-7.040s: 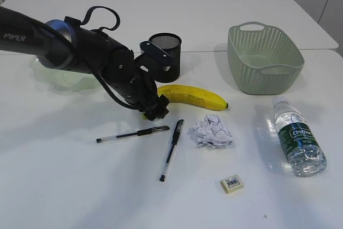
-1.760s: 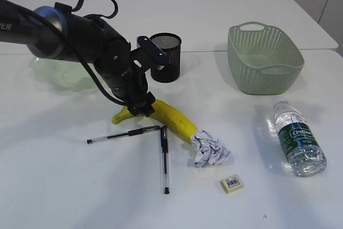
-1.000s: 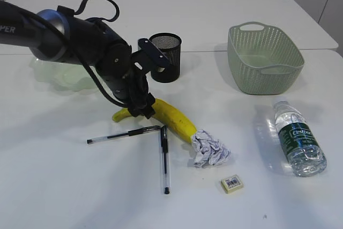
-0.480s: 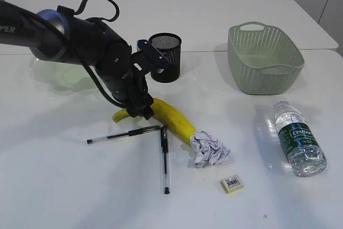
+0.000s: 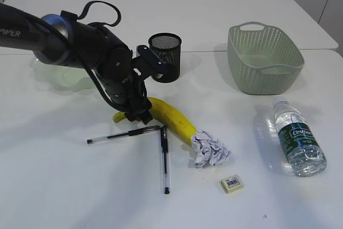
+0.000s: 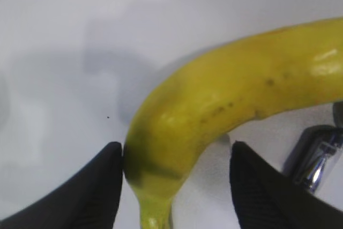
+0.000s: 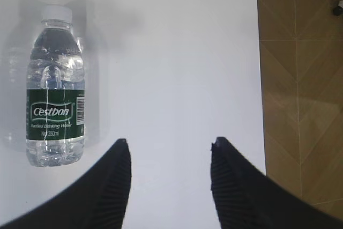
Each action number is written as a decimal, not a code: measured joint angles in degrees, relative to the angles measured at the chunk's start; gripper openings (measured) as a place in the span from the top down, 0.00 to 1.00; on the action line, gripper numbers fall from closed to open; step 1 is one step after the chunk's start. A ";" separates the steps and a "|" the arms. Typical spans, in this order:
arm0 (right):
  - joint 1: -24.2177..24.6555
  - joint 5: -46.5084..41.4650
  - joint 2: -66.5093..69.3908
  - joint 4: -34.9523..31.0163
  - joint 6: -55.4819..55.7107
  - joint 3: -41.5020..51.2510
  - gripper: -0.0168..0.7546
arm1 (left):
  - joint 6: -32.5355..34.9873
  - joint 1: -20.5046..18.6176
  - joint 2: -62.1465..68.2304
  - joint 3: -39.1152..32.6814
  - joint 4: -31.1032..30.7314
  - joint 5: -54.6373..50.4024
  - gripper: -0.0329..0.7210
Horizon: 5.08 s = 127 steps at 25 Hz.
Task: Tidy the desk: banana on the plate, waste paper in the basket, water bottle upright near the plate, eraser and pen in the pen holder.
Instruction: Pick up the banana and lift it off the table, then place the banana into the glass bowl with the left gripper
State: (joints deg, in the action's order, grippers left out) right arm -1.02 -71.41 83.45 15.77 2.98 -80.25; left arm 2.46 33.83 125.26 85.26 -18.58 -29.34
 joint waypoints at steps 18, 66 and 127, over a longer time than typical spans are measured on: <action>0.00 0.00 0.00 -0.03 0.00 0.00 0.50 | 0.00 0.00 0.00 0.00 0.89 -0.72 0.71; 0.00 0.00 0.00 -0.03 0.00 0.00 0.50 | -8.87 -0.04 -19.05 -0.21 -19.45 -0.53 0.73; 0.00 0.00 0.00 -0.34 0.00 0.00 0.50 | -45.76 -25.26 -13.06 -0.21 -19.90 7.87 0.73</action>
State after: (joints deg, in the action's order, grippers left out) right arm -1.02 -71.41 83.45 15.42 2.98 -80.25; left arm -43.30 8.56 112.20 85.05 -38.48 -21.48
